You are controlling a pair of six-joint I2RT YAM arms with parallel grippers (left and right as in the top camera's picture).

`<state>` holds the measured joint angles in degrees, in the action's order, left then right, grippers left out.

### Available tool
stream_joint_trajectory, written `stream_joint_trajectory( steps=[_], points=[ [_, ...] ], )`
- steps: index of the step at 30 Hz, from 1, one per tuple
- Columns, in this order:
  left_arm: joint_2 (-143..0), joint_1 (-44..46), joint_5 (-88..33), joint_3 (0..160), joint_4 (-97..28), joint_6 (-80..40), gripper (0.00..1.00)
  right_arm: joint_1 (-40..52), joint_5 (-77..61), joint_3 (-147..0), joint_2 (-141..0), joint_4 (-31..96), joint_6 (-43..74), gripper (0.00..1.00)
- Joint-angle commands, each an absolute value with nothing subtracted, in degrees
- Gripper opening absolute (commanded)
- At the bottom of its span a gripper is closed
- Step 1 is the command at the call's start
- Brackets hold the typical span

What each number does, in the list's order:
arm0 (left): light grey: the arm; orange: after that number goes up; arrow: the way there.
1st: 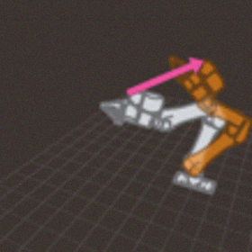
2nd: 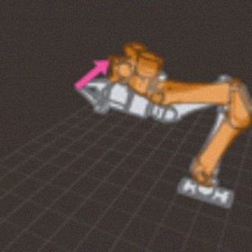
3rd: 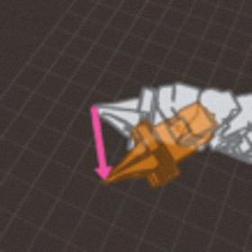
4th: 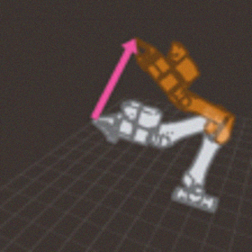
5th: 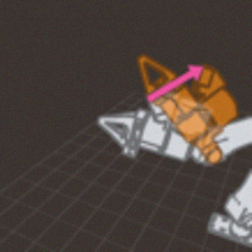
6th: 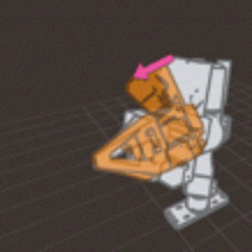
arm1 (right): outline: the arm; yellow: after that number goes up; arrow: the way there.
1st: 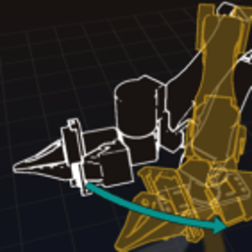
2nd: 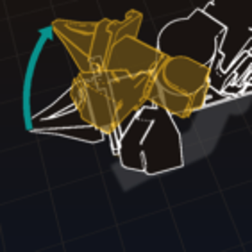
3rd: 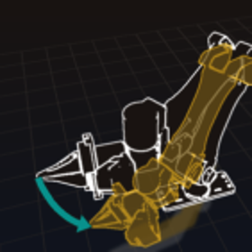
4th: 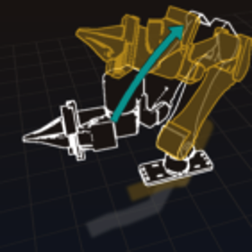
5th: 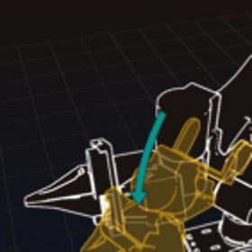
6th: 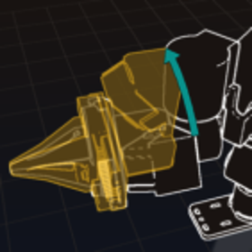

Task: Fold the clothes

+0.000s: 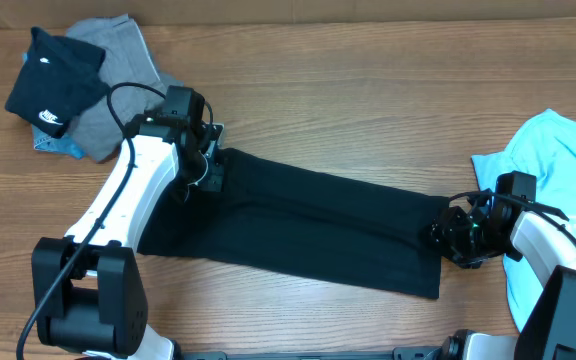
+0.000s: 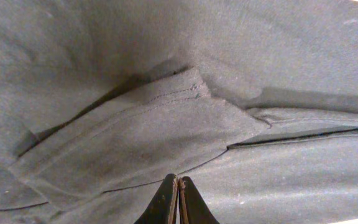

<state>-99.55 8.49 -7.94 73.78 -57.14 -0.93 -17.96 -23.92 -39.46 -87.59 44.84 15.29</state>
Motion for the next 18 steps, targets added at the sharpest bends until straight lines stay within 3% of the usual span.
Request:
stream_joint_trajectory(
  steps=[1, 3, 7, 12, 18],
  points=[
    [-99.5, 8.2, -8.8, 75.5, -57.7, 0.3, 0.06, -18.1, -16.3, -38.0, -88.8, 45.3, 16.0, 0.44],
    [-99.5, 8.2, -8.8, 75.5, -58.0, 0.5, 0.06, -18.1, -18.6, -38.7, -88.4, 45.4, 13.1, 0.40],
    [-99.5, 8.2, -8.4, 75.5, -58.3, 1.8, 0.08, -18.1, -18.9, -43.2, -84.1, 49.5, 11.7, 0.41],
    [-99.5, 8.2, -8.4, 75.5, -58.3, 1.7, 0.10, -18.1, -18.9, -46.2, -80.0, 53.7, 11.8, 0.65],
    [-99.5, 8.2, -8.4, 75.5, -58.3, 1.8, 0.11, -18.1, -15.4, -43.7, -82.2, 52.1, 13.9, 0.76]
  ],
)
